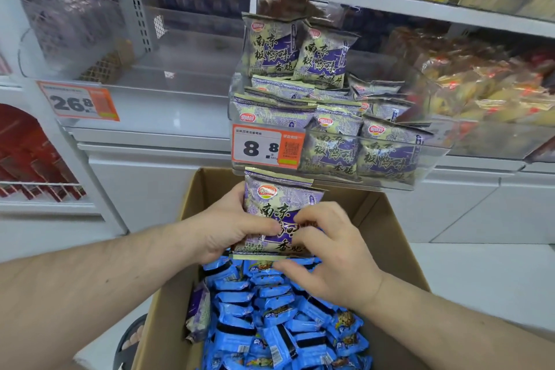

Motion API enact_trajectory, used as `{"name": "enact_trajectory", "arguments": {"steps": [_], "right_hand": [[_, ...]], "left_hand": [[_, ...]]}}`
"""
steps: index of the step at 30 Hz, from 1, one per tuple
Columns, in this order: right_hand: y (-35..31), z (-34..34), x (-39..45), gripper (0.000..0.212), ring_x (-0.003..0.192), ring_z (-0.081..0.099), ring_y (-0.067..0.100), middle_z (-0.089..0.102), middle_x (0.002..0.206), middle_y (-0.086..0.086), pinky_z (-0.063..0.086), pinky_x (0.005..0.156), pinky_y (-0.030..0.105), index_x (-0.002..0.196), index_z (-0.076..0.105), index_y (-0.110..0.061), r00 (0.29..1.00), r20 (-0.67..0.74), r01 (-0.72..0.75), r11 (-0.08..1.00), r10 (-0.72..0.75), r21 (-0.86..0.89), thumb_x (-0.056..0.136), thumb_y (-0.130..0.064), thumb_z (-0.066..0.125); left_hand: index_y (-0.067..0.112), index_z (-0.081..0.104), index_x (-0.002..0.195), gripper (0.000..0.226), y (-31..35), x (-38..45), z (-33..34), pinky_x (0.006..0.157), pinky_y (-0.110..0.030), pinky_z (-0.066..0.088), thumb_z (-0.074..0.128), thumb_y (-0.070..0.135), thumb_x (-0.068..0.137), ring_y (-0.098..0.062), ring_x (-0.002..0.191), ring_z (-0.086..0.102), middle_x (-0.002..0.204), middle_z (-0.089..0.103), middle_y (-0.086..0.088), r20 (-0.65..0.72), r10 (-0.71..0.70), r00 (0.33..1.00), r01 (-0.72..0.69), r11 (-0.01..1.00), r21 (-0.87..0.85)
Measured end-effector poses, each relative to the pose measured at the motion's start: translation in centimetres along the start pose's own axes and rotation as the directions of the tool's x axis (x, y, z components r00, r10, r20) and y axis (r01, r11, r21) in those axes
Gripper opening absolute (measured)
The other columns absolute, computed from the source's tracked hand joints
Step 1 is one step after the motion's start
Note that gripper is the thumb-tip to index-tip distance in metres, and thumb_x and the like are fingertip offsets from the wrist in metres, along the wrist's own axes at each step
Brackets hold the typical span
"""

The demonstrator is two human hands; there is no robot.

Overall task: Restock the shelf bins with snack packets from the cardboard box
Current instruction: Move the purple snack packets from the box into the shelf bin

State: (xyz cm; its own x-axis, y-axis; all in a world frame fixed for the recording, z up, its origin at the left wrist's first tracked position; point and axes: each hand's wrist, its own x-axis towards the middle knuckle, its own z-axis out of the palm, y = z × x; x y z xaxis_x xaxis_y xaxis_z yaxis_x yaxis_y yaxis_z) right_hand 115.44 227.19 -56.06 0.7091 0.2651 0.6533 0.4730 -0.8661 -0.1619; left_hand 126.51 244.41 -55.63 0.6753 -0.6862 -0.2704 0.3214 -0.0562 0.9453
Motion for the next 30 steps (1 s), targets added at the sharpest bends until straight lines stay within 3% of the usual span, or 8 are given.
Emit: {"name": "enact_trajectory", "arguments": {"steps": [2, 5, 10, 13, 21, 24, 27, 30], "right_hand": [[0.4, -1.4, 1.2, 0.046, 0.094, 0.052, 0.024, 0.055, 0.103, 0.008, 0.046, 0.082, 0.035, 0.092, 0.063, -0.008, 0.997, -0.045, -0.06, 0.998, 0.058, -0.033, 0.075, -0.047, 0.078], [1.2, -3.6, 3.5, 0.087, 0.118, 0.045, 0.025, 0.044, 0.127, 0.007, 0.04, 0.102, 0.038, 0.125, 0.046, -0.016, 0.982, 0.008, -0.187, 0.974, 0.19, -0.126, 0.061, -0.069, 0.073], [0.9, -7.4, 7.6, 0.132, 0.133, 0.035, 0.014, 0.038, 0.147, -0.004, 0.03, 0.112, 0.037, 0.152, 0.014, -0.024, 0.841, 0.424, -0.266, 0.94, 0.335, -0.213, 0.048, -0.074, 0.077], [0.8, -8.9, 9.3, 0.124, 0.122, 0.051, 0.009, 0.052, 0.138, -0.011, 0.043, 0.103, 0.03, 0.148, 0.021, -0.03, 0.799, 0.488, -0.335, 0.934, 0.352, -0.125, 0.047, -0.062, 0.086], [0.7, -11.0, 10.6, 0.097, 0.099, 0.055, -0.003, 0.057, 0.111, -0.022, 0.044, 0.082, 0.013, 0.132, 0.04, -0.032, 0.827, 0.39, -0.42, 0.906, 0.405, -0.053, 0.051, -0.046, 0.091], [0.9, -12.6, 11.2, 0.081, 0.092, 0.058, -0.007, 0.059, 0.099, -0.024, 0.047, 0.073, 0.012, 0.12, 0.047, -0.036, 0.833, 0.338, -0.452, 0.891, 0.439, -0.043, 0.052, -0.04, 0.091], [1.7, -14.5, 12.5, 0.067, 0.084, 0.06, -0.011, 0.062, 0.089, -0.025, 0.048, 0.065, 0.01, 0.107, 0.048, -0.037, 0.827, 0.242, -0.512, 0.858, 0.507, -0.05, 0.054, -0.039, 0.09], [2.3, -16.2, 13.8, 0.063, 0.076, 0.058, -0.01, 0.061, 0.085, -0.022, 0.045, 0.059, 0.009, 0.1, 0.051, -0.033, 0.796, 0.164, -0.568, 0.812, 0.583, -0.134, 0.052, -0.043, 0.089]], "left_hand": [[0.016, 0.05, 0.125, 0.086, 1.0, -0.2, 0.3, 0.086, -0.047, 0.056, 0.084, 0.004, 0.047, -0.032, 0.102, 0.068, 0.11, 0.071, -0.014, 0.011, 0.061, 0.998, -0.062, 0.996, 0.065], [0.022, 0.048, 0.125, 0.083, 2.8, -0.6, 0.7, 0.085, -0.034, 0.056, 0.083, 0.005, 0.051, -0.02, 0.103, 0.068, 0.112, 0.072, -0.001, 0.098, 0.166, 0.981, -0.184, 0.958, 0.222], [0.03, 0.044, 0.127, 0.08, 5.9, -0.8, 1.9, 0.088, -0.023, 0.052, 0.081, 0.004, 0.061, -0.007, 0.102, 0.067, 0.112, 0.07, 0.01, 0.222, 0.308, 0.925, -0.38, 0.778, 0.5], [0.037, 0.039, 0.129, 0.085, 7.8, -1.0, 2.5, 0.089, -0.028, 0.052, 0.081, 0.018, 0.058, -0.002, 0.099, 0.065, 0.108, 0.068, 0.016, 0.284, 0.377, 0.882, -0.467, 0.611, 0.639], [0.029, 0.037, 0.133, 0.088, 10.1, -0.3, 3.5, 0.095, -0.026, 0.047, 0.08, 0.035, 0.056, -0.004, 0.113, 0.055, 0.12, 0.053, 0.011, 0.36, 0.548, 0.755, -0.62, 0.42, 0.663], [0.035, 0.039, 0.13, 0.086, 10.9, 0.2, 3.9, 0.094, -0.035, 0.05, 0.086, 0.032, 0.058, -0.007, 0.113, 0.056, 0.121, 0.054, 0.011, 0.297, 0.611, 0.734, -0.631, 0.451, 0.632], [0.038, 0.034, 0.133, 0.088, 12.2, 0.6, 4.2, 0.097, -0.026, 0.045, 0.082, 0.049, 0.06, 0.006, 0.113, 0.046, 0.125, 0.045, 0.019, 0.14, 0.689, 0.711, -0.545, 0.414, 0.73], [0.03, 0.039, 0.134, 0.085, 13.0, 1.4, 3.7, 0.096, -0.024, 0.04, 0.076, 0.057, 0.062, 0.001, 0.111, 0.044, 0.124, 0.043, 0.016, 0.071, 0.728, 0.682, -0.445, 0.336, 0.83]]}}
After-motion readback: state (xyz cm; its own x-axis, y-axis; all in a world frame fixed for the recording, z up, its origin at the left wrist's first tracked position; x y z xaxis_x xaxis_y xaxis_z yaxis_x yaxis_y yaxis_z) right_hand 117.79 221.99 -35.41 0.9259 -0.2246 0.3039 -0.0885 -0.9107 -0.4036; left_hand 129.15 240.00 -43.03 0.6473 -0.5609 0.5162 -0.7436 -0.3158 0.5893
